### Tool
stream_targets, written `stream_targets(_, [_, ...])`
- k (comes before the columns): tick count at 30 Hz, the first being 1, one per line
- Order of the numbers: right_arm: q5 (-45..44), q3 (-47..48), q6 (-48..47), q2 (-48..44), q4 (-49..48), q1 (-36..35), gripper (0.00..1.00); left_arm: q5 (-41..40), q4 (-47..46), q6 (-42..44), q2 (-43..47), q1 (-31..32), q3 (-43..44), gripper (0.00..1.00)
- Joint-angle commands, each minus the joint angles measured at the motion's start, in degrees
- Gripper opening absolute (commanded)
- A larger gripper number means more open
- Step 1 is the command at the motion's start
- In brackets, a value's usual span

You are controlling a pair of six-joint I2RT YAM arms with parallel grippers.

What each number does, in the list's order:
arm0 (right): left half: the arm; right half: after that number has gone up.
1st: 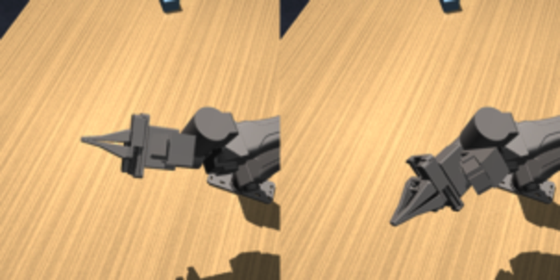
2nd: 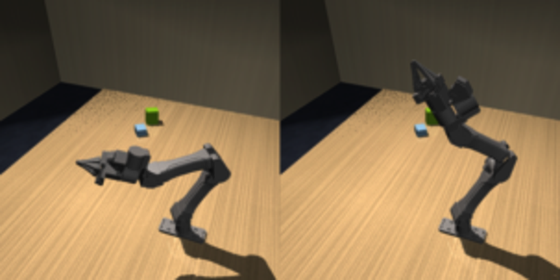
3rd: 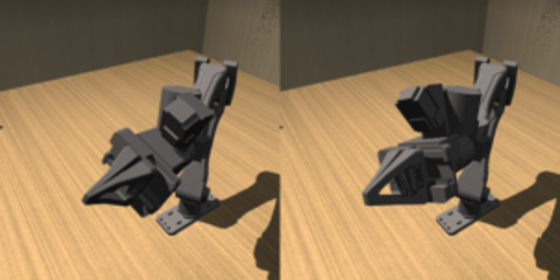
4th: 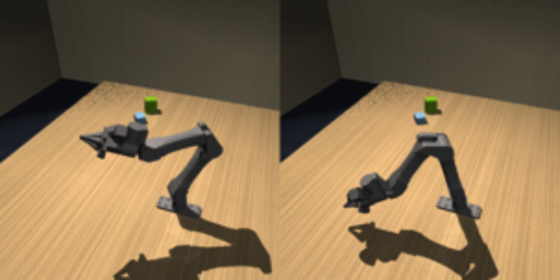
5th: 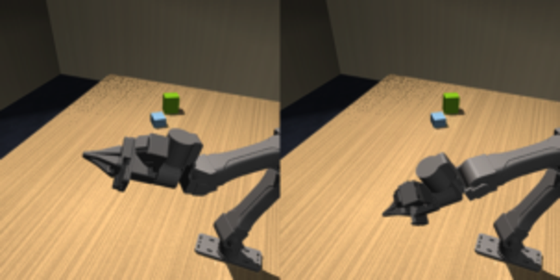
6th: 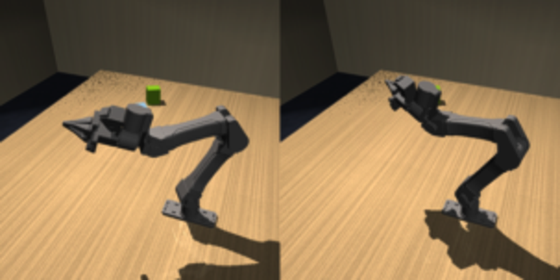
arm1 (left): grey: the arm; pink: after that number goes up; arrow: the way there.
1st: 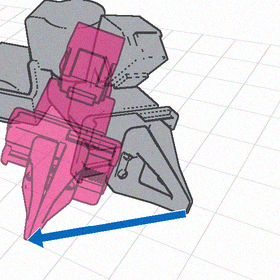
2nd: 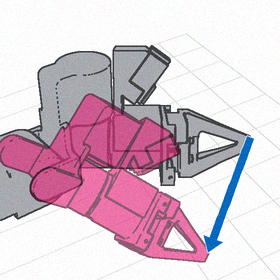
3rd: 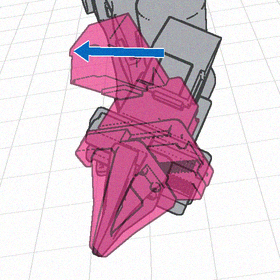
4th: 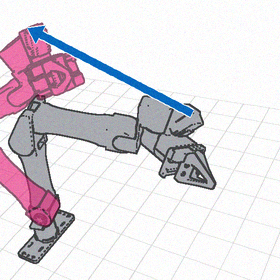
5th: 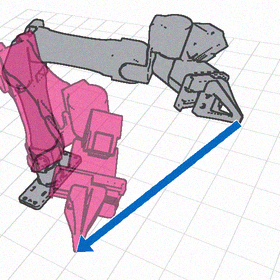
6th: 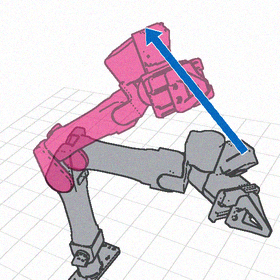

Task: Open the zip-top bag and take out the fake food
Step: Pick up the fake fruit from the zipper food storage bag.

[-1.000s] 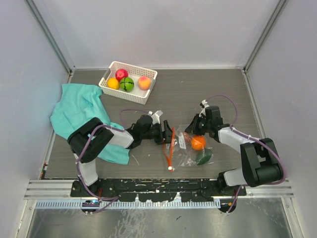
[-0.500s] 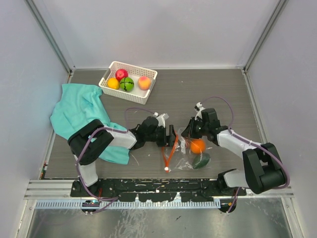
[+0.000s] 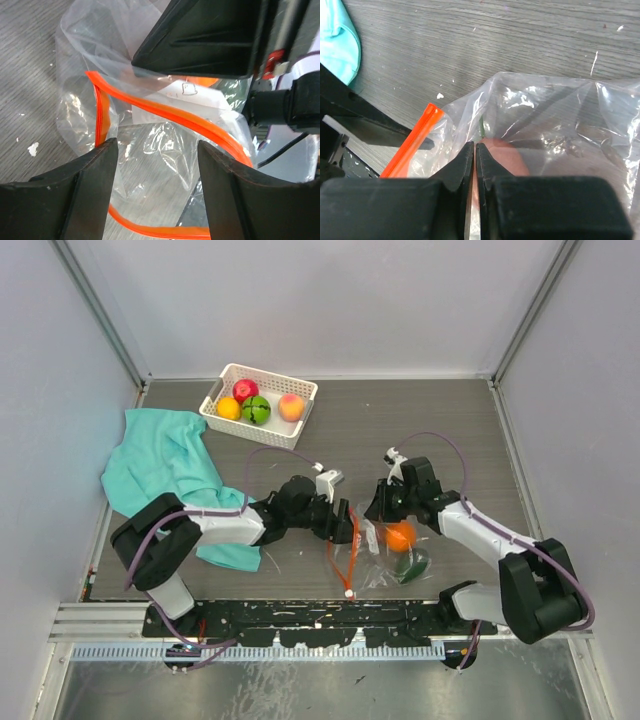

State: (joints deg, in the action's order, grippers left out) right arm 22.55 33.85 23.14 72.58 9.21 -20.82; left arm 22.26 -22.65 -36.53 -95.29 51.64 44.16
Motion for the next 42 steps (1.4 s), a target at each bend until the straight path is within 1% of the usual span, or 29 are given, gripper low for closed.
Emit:
stream_targets(1, [-1.62, 4.84, -4.52, -3.63, 4.68, -1.53, 0.14, 1.16, -0.44, 6.55, 2.28, 1.56, -0.74, 0.64])
stream_targets(6, [-4.08, 8.06, -7.54, -5.83, 10.33, -2.94, 0.24, -0.18, -3.14, 11.06, 1.98, 4.45, -1.66, 0.62])
stream_targets(10, [-7.22, 10.62, -8.81, -7.22, 15.16, -4.16, 0.31, -3.0, -8.72, 15.1, 1.49, 6.82, -4.11, 0.62])
stream_targets(13, [-10.44, 13.0, -9.3, -7.37, 19.91, -5.25, 0.37, -5.56, -15.36, 19.28, 1.06, 8.91, -6.74, 0.62])
stream_targets(17, [-17.26, 16.67, -9.67, -6.76, 26.98, -7.93, 0.46, -6.27, -20.78, 23.96, -0.43, 10.33, -7.81, 0.64])
stream_targets(19, [-19.81, 17.95, -9.34, -6.32, 28.17, -9.39, 0.48, -6.31, -22.38, 27.29, -1.42, 10.9, -7.88, 0.65])
stream_targets(22, [-24.33, 19.95, -8.74, -4.11, 30.41, -11.6, 0.48, -6.94, -25.25, 31.73, -2.82, 11.86, -7.95, 0.68])
stream_targets(25, [-29.59, 21.32, -8.12, -1.1, 32.12, -13.27, 0.45, -8.83, -26.93, 34.34, -4.26, 12.33, -7.7, 0.71])
stream_targets(28, [-32.97, 22.19, -7.85, 2.12, 33.43, -13.82, 0.39, -11.43, -28.56, 35.37, -5.85, 12.43, -7.34, 0.72])
stream_targets(31, [-34.49, 22.78, -7.54, 4.88, 34.16, -14.16, 0.24, -15.2, -31.79, 37.03, -7.63, 13.02, -7.81, 0.74])
stream_targets(32, [-36.23, 22.84, -7.5, 5.53, 34.36, -14.16, 0.2, -16.39, -33.31, 38.19, -8.19, 13.38, -8.04, 0.75])
stream_targets(34, [-36.6, 22.84, -7.49, 6.56, 34.38, -14.16, 0.11, -18.29, -36.4, 40.37, -9.47, 13.93, -8.09, 0.77])
stream_targets(36, [-36.3, 22.59, -7.49, 7.43, 34.38, -14.24, 0.06, -19.5, -37.77, 41.55, -10.9, 14.18, -7.44, 0.78])
stream_targets(40, [-35.6, 22.49, -7.54, 8.8, 34.38, -14.34, 0.04, -19.87, -39.66, 41.76, -13.76, 14.19, -5.7, 0.79])
stream_targets(42, [-33.04, 22.49, -7.93, 9.38, 34.18, -14.33, 0.02, -20.28, -40.25, 41.49, -14.88, 14.21, -5.12, 0.8])
